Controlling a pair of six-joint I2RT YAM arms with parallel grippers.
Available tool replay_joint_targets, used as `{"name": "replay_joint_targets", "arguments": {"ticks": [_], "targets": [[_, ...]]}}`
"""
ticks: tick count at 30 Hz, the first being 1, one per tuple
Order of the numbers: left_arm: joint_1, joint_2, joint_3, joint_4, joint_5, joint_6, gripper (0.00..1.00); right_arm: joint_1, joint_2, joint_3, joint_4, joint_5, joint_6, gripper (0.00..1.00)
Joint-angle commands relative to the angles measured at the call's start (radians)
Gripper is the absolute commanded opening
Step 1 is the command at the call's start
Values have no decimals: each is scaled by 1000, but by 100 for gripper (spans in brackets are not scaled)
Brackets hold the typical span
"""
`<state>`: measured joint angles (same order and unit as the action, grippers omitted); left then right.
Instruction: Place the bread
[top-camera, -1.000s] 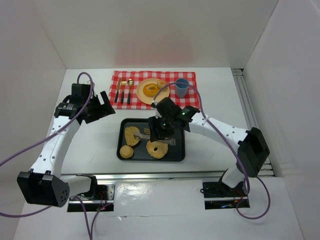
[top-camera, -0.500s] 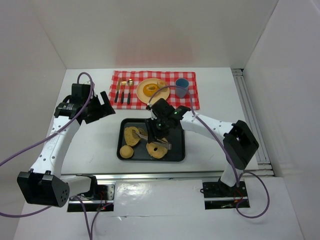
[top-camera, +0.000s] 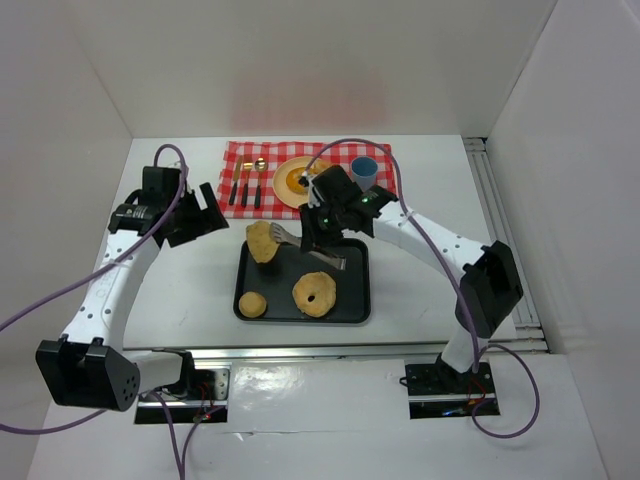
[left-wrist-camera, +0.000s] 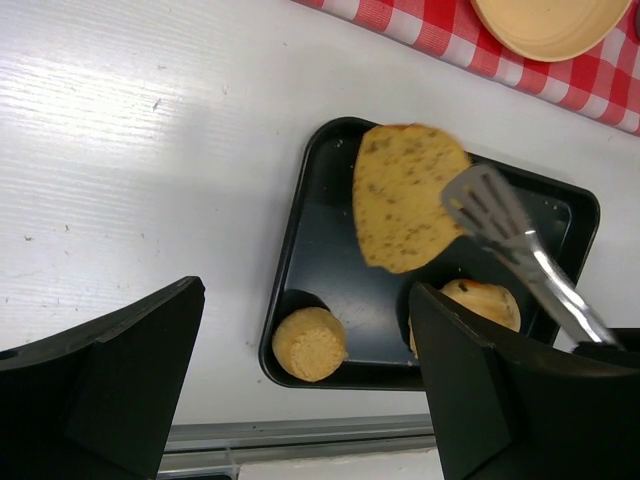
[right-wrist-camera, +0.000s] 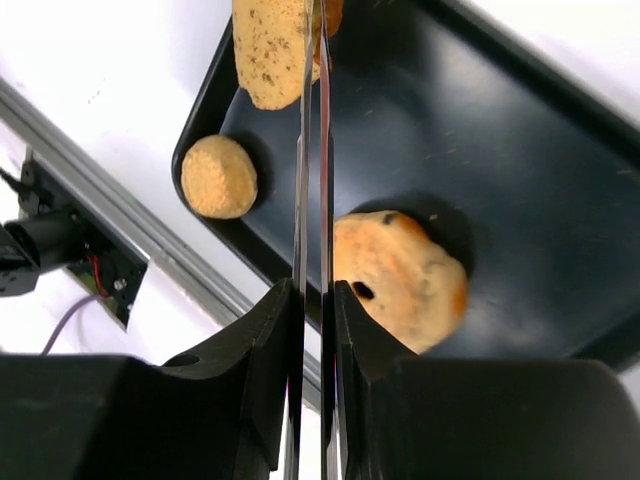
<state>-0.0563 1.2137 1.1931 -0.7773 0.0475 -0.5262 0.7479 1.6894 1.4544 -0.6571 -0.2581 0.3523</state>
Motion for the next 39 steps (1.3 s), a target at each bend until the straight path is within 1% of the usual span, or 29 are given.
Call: {"name": "replay_joint_targets", "arguments": {"ticks": [1,4,6,9,14,17,23,25,28,31,32,35,36,39], "targets": [[10,17,40,19,-5,32,96,-44,-71,84,-58,37,-41,11],[19,26,49,19,-5,41,96,-80,-71,122,-67,89,-52,11],[30,35,59,19,-5,42,96,-122,-71,132,-33,121,-62,11],[39,35,59,19,5,42,96,-176,-28,153,25,132,-72,11],[39,53,59,19,5,42,96,-232,68,208,97,99,-81,11],[49,66,68,19,5,42,96,-260,131,237,106,74,-92,11],[49,107,86,29,5,23,96,-309,173,205,175,50,-92,12],[49,118,86,29,14,23,96,-332,184,193,175,39,-92,12],[49,127,97,29,14,23,96,-343,193,182,186,30,-92,21],[58,138,97,38,14,23,96,-343,193,173,186,30,-92,35],[58,148,97,38,23,14,96,-343,193,173,186,30,-92,42],[58,149,97,38,23,14,96,-343,193,173,186,30,-92,46],[58,149,97,38,23,14,96,-343,193,173,186,30,-92,50],[58,149,97,38,23,14,96,-343,193,173,186,30,-82,50]]}}
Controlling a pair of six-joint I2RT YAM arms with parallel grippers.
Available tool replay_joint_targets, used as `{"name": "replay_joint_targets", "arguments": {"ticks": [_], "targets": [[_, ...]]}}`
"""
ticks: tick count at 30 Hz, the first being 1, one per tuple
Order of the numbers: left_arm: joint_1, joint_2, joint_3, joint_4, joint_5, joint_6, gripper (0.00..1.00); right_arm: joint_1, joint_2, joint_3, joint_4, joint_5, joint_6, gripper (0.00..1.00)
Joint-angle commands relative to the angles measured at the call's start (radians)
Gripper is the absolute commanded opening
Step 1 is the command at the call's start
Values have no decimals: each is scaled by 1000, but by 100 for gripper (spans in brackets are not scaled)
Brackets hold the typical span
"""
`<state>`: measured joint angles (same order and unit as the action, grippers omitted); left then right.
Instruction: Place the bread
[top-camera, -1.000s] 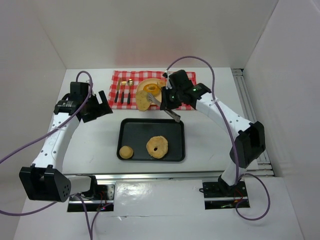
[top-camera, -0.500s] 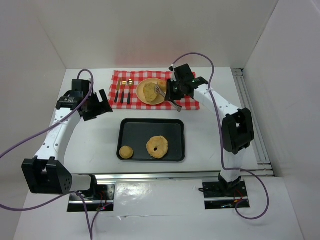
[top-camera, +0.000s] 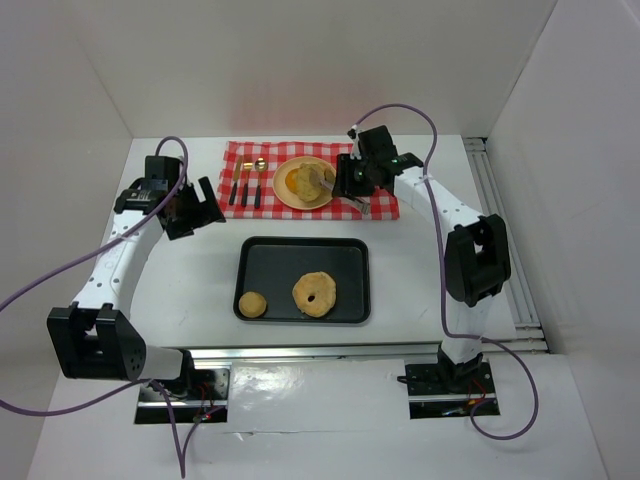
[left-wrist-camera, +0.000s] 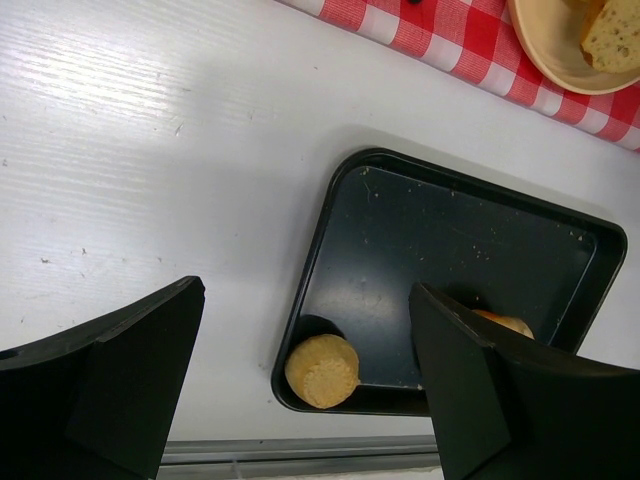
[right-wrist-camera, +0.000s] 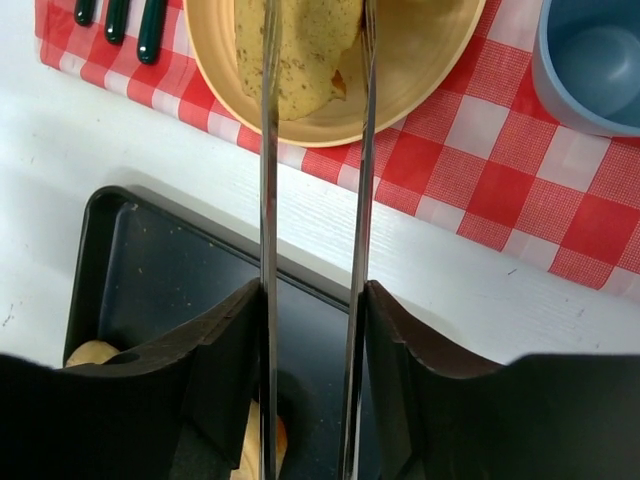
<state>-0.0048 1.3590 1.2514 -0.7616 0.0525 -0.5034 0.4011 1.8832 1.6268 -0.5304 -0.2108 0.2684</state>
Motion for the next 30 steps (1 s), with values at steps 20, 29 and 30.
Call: {"name": "replay_joint_targets", "arguments": {"ticks": [20,29,30], "targets": [[6,-26,20,31,37,-9,96,4,-113,51,1,54,11,57],[6,-46,11,31,55,-9,96,4,-188,61,-19,74,11,57],[6,-55,11,31,55,-9,96,4,-188,61,-28,86,11,57]]}}
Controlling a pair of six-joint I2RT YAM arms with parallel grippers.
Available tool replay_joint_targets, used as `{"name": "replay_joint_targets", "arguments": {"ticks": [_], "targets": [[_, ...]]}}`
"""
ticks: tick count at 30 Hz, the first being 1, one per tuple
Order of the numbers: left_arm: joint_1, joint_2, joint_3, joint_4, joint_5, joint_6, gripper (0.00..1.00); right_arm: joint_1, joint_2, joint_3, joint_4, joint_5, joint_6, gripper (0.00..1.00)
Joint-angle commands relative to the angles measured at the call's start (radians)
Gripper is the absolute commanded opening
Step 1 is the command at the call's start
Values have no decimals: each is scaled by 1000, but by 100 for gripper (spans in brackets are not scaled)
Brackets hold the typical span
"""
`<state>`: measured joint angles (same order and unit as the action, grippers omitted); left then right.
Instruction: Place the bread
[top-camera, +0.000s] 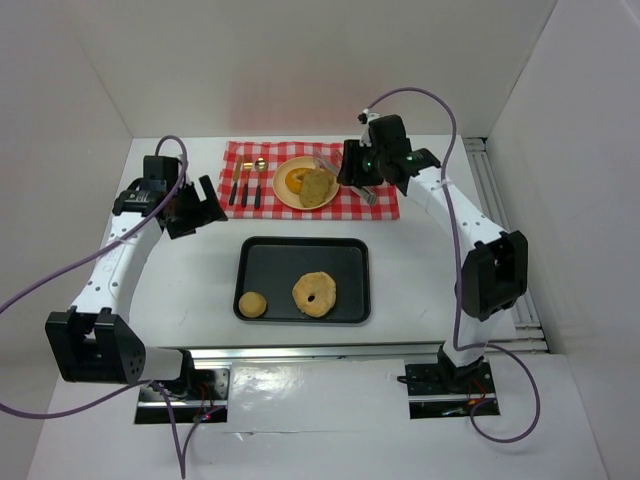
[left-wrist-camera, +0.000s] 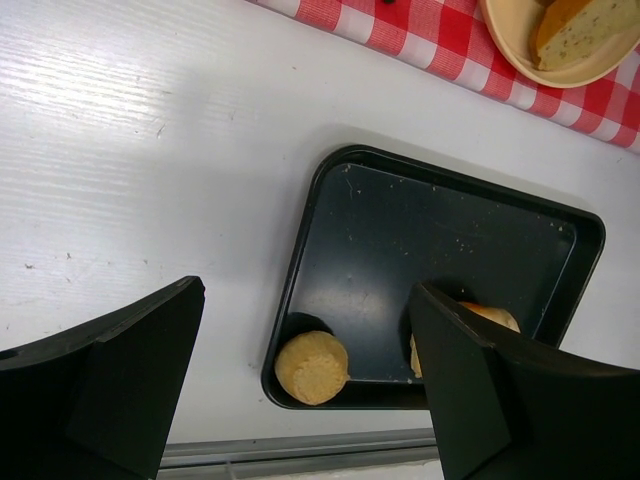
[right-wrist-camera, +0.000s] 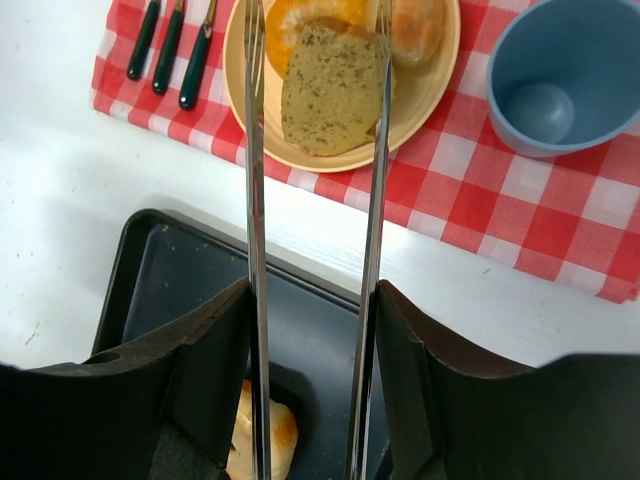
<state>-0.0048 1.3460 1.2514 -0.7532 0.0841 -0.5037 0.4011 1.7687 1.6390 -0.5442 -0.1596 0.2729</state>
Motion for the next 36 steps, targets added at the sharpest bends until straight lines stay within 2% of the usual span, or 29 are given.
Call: {"name": "replay_joint_targets", "arguments": {"ticks": [1,6,11,15,19,24,29,36], "targets": [[6,-42,11,23,23,-9,96,4,-99,48,-14,49,6,57],[6,-73,2,23,23,-9,96,-30,-169,-14,-34,175,6,57],[6,-93,-7,23,23,1,96,-119,-291,-190,-54,417,6,57],[6,-93,-7,23,32,1,96,-176,-373,-352,24,601,17,57],[6,-84,2,23,42,1,96,-234,-391,-467,159,654,17,59],[6,-65,2,34,42,1,96,-309,-283,-488,315,698,92,59],[6,-65,2,34,51,1,96,-318,-112,-489,478,721,111,59],[6,-65,2,34,51,1,96,-318,72,-479,608,712,121,59]]}}
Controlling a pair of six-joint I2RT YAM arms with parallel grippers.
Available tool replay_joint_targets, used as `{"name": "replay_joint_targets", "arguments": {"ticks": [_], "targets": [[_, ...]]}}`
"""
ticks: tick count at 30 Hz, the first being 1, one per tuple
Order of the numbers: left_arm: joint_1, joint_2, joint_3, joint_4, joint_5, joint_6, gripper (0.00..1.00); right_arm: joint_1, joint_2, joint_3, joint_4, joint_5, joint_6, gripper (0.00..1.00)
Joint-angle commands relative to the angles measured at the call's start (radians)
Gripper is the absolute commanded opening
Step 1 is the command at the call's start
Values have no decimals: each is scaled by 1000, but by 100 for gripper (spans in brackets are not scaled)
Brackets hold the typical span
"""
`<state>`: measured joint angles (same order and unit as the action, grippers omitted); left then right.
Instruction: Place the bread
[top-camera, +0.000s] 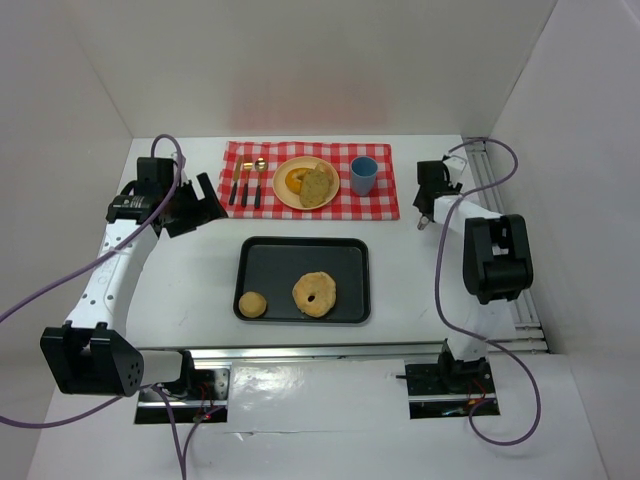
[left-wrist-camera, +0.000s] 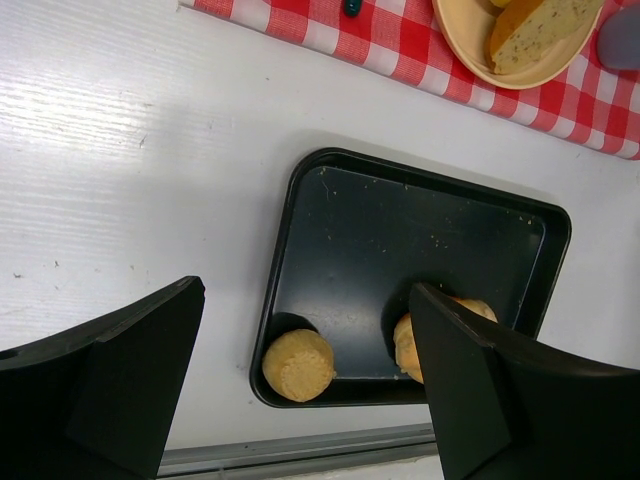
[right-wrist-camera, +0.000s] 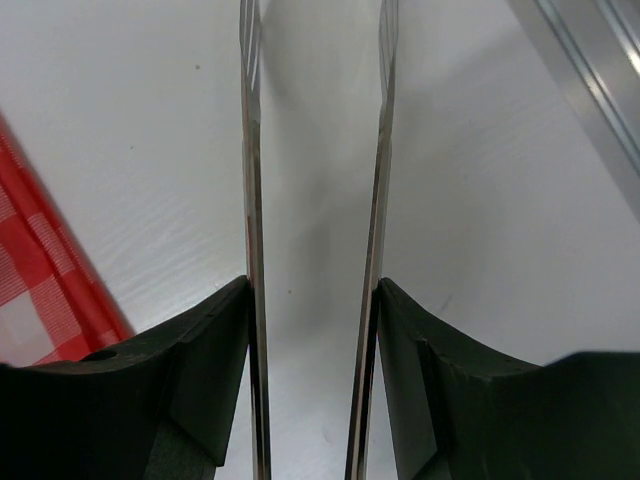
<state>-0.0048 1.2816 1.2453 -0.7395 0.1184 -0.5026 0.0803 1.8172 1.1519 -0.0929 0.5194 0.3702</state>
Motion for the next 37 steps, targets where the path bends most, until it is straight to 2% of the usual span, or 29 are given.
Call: {"name": "replay_joint_targets", "arguments": {"ticks": [1,3,4,6,8,11,14,15,18,20,28,37], "targets": [[6,-1,8,20,17,-1,96,3,52,8,157,33,35,59],[6,-1,8,20,17,-1,96,-7,73,8,171,33,35,62],[6,-1,8,20,17,-1,96,-7,73,18,171,33,35,74],[6,-1,8,20,6,-1,96,-7,85,37,147,33,35,90],[6,9,8,20,6,-1,96,-7,94,93,93,45,59,100],[6,18,19,20,6,-1,96,-7,64,194,-22,65,82,100],[6,18,40,20,6,-1,96,-7,41,310,-203,74,114,100],[6,18,40,20,6,-1,96,-7,40,387,-317,83,128,100],[6,7,40,20,-3,-1,96,-7,15,448,-457,73,153,100],[6,7,40,20,-3,-1,96,-7,-12,410,-528,57,176,100],[6,-27,8,20,15,9,96,-7,-246,14,-505,4,217,100],[6,-65,-10,20,24,18,96,-7,-347,-129,-490,-39,250,98]]}}
